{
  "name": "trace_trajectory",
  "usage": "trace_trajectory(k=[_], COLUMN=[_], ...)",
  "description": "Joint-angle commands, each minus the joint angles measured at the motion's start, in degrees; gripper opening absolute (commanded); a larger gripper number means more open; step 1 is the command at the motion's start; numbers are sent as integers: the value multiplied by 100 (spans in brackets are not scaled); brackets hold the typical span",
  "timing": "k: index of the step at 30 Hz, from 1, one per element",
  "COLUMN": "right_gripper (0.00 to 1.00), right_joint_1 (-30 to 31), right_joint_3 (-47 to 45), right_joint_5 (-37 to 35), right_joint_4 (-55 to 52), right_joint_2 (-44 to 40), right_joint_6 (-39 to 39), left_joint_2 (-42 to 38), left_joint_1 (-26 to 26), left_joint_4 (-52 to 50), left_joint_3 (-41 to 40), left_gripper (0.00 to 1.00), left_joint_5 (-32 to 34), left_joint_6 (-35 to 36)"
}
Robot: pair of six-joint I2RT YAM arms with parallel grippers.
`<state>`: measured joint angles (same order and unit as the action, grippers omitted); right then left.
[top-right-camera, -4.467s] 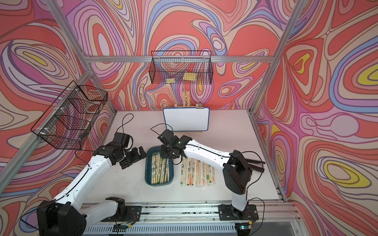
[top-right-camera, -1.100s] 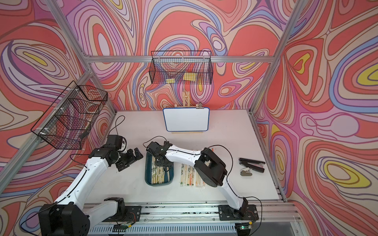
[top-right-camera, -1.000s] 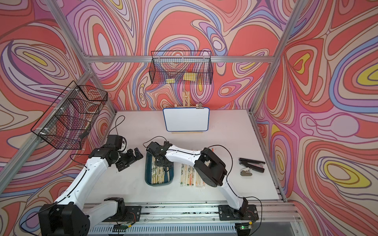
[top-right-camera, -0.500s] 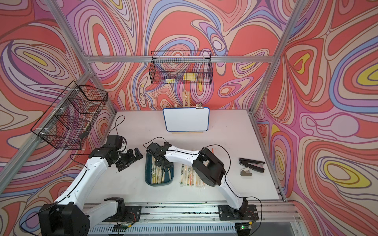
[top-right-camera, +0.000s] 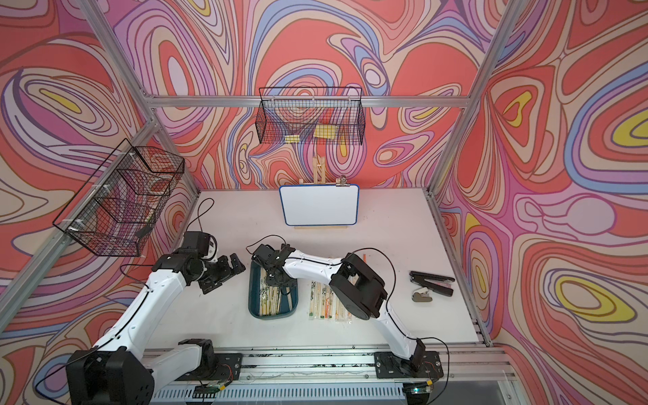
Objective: Take the paired disposable chopsticks out of the storage box
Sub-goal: Pick up the paired disposable chopsticks from the storage box, then place the paired disposable chopsticks at the center of the board.
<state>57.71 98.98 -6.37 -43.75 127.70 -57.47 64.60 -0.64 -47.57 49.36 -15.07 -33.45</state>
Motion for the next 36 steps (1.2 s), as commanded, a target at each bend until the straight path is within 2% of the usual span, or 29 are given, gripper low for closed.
trace_trajectory(k=[1,11,19,26,32,36], right_gripper=[0,0,0,0,0,0], right_joint_1=[-29,-40,-133,-517,-863,-1031], right_joint_3=[-156,-75,-110,-744,-1466,-1807], right_joint_5=[-3,-266,-297,-239,-232,-177], right_joint_4=[-143,-217,-231,-101,-36,-56], right_joint_2=[-231,-905,-1384,-2135,-2809,-2904], right_joint_6=[8,103,354,628,862,1033], left_joint_2=[-15,-30,-90,-235,-295,-230], left_joint_1=[56,56,55,-29,-390,-647], left_joint_4=[22,-50,-90,-105,-88,-31], left_joint_3=[-7,105,153,178,205,249], left_gripper=[100,100,100,100,100,100], left_joint_5=[-62,-125,-419,-592,-424,-308], left_joint_6=[-32,-32,-29,-157,-380,-528])
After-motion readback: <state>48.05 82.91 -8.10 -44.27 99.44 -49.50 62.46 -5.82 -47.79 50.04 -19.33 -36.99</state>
